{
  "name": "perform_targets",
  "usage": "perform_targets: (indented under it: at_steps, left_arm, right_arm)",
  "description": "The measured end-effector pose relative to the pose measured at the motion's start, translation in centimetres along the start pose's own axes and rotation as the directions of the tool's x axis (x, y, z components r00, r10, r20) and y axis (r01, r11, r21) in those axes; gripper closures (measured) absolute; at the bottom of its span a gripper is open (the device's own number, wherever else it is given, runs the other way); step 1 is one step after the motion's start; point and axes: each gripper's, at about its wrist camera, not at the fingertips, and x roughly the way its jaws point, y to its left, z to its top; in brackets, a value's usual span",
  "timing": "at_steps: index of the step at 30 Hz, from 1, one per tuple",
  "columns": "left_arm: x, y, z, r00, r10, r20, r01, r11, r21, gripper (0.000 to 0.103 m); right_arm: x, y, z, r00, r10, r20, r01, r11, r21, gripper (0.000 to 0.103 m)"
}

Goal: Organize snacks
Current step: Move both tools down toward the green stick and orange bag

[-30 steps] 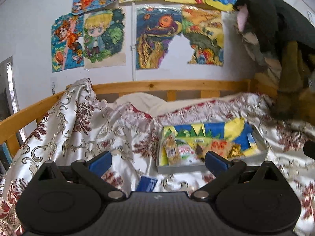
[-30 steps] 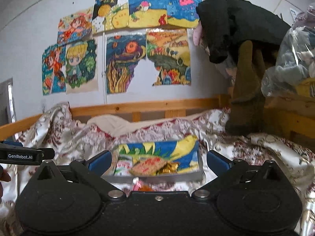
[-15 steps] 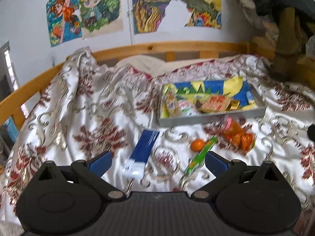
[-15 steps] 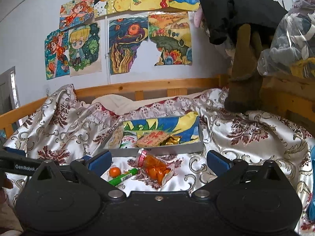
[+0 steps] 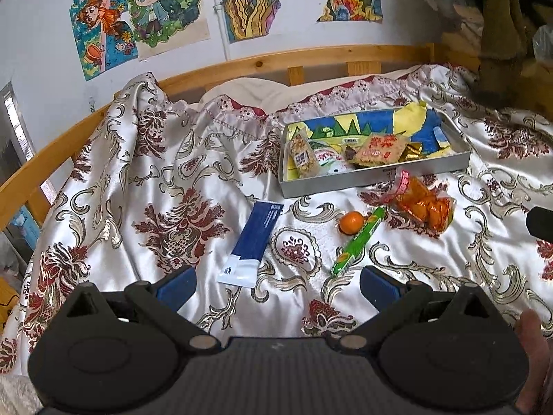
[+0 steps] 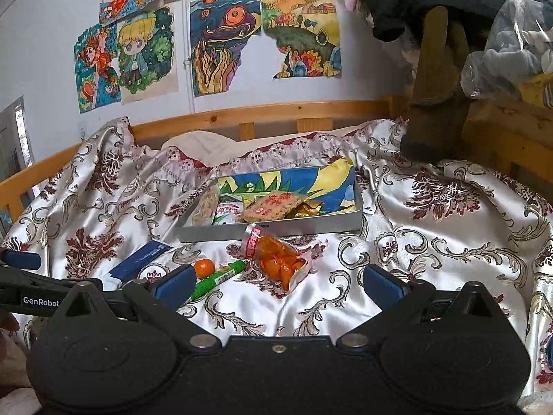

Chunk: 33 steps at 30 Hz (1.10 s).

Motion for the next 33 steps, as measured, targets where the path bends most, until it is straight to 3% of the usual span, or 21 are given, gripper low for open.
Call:
perform_targets:
  at_steps: [19, 23, 28, 33]
  left_arm:
    - [1.4, 0.5, 1.3, 0.996, -0.029, -0.080, 0.031, 0.999, 0.027, 0.000]
    - [2.8, 0.5, 2.3, 0.991, -0.077, -0.107, 0.085, 0.994, 0.065, 0.000]
    - [4.9, 1.1, 3.4, 0.962, -0.232, -0.141, 0.243, 0.968, 0.067, 0.000]
    - [7.2, 1.0, 4.3, 0.963, -0.229, -0.145, 0.244, 0.966, 0.090, 0.000]
  right_arm:
    - [1.6, 0.3, -0.1, 0.997, -0.022, -0.077, 0.021, 1.000, -0.022, 0.001]
    - [2.9, -0.3, 0.4, 0.990, 0.019, -0.141, -0.018, 1.000, 0.008, 0.001]
    - [4.7, -1.0, 1.2, 0.969, 0.094, -0.227, -0.078, 0.994, 0.079, 0.001]
    - [7.0, -1.0, 2.3, 0.964, 0.077, -0.256, -0.073, 0.997, 0.026, 0.001]
